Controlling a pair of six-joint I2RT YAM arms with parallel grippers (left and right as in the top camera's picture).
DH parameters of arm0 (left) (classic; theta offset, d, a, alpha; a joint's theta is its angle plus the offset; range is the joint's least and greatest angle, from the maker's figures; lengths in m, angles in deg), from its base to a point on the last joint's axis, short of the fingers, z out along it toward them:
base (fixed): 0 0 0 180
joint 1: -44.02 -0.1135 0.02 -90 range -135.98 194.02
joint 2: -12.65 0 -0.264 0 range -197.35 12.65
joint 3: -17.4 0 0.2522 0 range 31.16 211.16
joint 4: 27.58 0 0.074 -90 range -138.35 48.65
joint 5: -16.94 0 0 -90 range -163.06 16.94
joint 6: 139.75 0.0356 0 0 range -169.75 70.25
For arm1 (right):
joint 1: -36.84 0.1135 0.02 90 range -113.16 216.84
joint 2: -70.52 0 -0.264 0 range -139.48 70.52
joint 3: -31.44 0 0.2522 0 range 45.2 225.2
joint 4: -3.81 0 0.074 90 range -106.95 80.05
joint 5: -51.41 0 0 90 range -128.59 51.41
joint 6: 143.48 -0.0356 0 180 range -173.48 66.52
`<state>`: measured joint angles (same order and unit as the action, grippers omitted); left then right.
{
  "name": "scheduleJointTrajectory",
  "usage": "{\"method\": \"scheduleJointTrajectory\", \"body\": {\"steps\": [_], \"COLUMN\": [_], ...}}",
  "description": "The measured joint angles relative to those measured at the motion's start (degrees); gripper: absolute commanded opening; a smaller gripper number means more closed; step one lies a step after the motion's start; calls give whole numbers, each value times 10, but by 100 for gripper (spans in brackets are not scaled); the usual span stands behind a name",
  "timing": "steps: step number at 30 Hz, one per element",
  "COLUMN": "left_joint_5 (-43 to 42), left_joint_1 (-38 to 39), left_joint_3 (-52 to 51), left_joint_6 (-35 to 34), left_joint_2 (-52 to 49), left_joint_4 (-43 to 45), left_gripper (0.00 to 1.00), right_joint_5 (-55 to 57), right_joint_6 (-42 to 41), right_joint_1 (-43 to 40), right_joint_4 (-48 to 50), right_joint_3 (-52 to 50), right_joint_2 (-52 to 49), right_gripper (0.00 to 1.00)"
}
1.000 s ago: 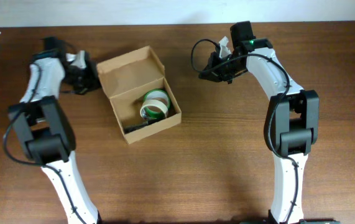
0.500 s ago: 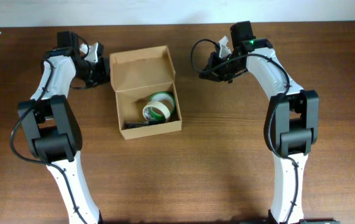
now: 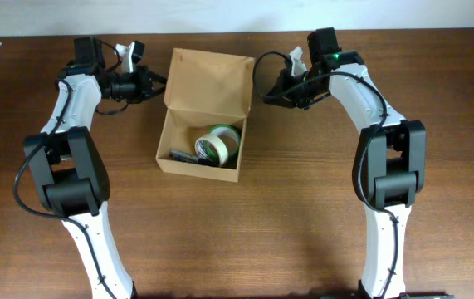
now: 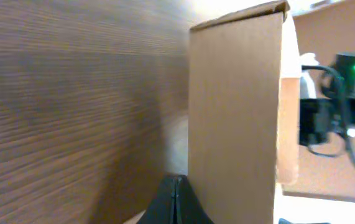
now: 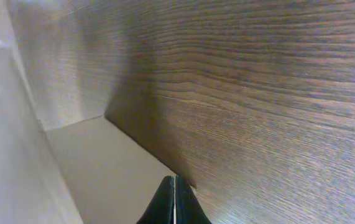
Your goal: Pack container
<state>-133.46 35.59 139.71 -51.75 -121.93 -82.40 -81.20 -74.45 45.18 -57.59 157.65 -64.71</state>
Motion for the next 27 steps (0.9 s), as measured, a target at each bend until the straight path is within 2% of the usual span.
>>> {"method": "scheduleJointTrajectory", "body": {"steps": [5, 10, 12, 19, 24, 27], "left_joint_5": [-55, -70, -66, 57, 145, 163], "left_joint_1": [1, 2, 2, -3, -22, -33], "left_joint_3": [0, 0, 0, 7, 3, 3], "left_joint_6": [4, 5, 5, 21, 27, 30], "left_joint_2": [0, 0, 0, 2, 0, 0], "left_joint_4": [0, 0, -4, -101, -103, -101], "left_gripper": [2, 2, 2, 2, 2, 2], "right_joint_5": [-37, -108, -118, -58, -13, -10], "right_joint_6": [7, 14, 10, -2, 4, 8], "right_joint_1": [1, 5, 10, 16, 7, 2], "right_joint_4": [30, 107, 111, 12, -4, -4], "right_joint_3": [0, 0, 0, 0, 0, 0], "right_joint_2": [0, 0, 0, 0, 0, 0], "right_gripper": [4, 4, 4, 4, 4, 4]}}
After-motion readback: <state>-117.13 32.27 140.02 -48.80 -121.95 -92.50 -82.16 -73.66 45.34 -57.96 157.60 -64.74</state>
